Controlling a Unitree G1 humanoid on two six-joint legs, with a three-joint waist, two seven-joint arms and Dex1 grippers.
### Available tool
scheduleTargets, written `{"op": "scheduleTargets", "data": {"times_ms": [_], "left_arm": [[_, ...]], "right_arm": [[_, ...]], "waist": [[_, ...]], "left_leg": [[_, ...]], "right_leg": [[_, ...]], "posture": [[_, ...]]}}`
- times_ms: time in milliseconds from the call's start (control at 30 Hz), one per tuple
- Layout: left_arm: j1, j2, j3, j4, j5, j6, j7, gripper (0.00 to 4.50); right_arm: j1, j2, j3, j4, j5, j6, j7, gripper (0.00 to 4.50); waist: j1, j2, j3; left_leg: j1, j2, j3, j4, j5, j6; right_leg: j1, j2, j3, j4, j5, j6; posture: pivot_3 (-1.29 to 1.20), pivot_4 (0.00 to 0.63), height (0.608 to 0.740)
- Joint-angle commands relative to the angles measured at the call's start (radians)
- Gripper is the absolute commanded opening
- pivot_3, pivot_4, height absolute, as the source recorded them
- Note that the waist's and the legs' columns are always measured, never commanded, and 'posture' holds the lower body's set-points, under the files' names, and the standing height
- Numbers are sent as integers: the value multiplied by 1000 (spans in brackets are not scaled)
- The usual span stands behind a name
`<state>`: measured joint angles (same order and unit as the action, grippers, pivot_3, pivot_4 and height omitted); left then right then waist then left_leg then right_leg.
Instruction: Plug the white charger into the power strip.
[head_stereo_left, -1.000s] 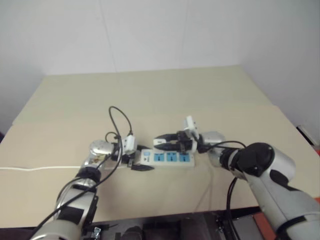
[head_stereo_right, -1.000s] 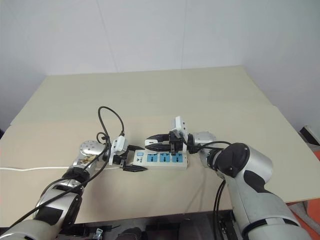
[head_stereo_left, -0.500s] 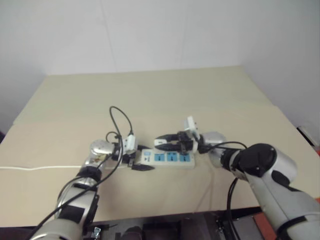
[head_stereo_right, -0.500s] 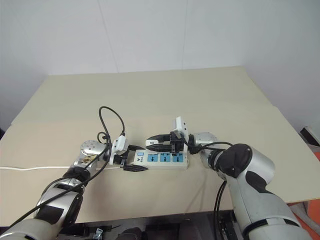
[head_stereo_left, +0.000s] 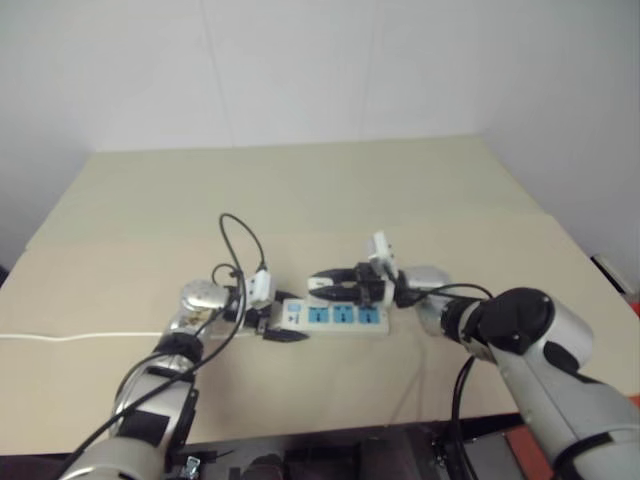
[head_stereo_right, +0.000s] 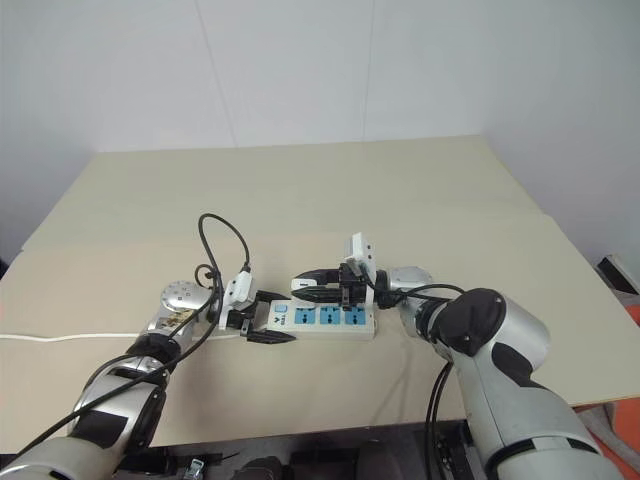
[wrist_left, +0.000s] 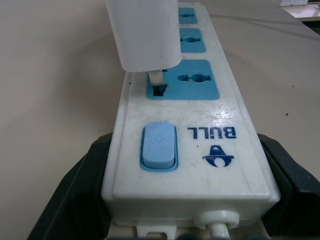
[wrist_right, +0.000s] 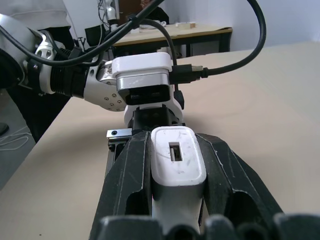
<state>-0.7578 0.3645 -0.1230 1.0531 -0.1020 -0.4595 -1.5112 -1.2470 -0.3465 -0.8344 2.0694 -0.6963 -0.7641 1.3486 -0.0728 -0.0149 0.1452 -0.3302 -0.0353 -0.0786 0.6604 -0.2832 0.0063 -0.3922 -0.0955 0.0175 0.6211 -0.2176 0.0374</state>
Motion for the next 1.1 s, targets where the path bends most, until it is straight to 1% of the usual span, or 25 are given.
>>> {"op": "scheduleTargets", "data": {"times_ms": [33,267,333,700,1100], "left_arm": [[-17,6,-3,12,30,-21,35,3320],[-26,5,-5,22,35,-29,35,3320],[-28,5,-5,25,37,-33,35,3320],[-35,7,-2,32,44,-41,28,3320],[-37,6,0,35,46,-42,28,3320]], "right_arm": [[-4,-4,23,25,-24,50,-11,1115],[-1,-4,12,25,-23,64,-13,1115],[1,-3,7,25,-23,58,-10,1115],[10,-30,-1,25,-33,32,5,1115],[6,-34,-32,25,-59,27,-2,1115]], "waist": [[0,0,0],[0,0,0],[0,0,0],[2,0,0],[1,0,0]], "left_leg": [[0,0,0,0,0,0],[2,0,0,0,0,0],[2,0,0,0,0,0],[2,0,-1,0,0,0],[-1,0,-1,0,0,0]], "right_leg": [[0,0,0,0,0,0],[2,0,0,-2,0,0],[2,0,0,-7,0,0],[3,0,0,-7,0,0],[2,0,-1,-8,1,2]], "posture": [[0,150,740],[0,150,740],[0,150,740],[0,150,740],[0,150,740]]}}
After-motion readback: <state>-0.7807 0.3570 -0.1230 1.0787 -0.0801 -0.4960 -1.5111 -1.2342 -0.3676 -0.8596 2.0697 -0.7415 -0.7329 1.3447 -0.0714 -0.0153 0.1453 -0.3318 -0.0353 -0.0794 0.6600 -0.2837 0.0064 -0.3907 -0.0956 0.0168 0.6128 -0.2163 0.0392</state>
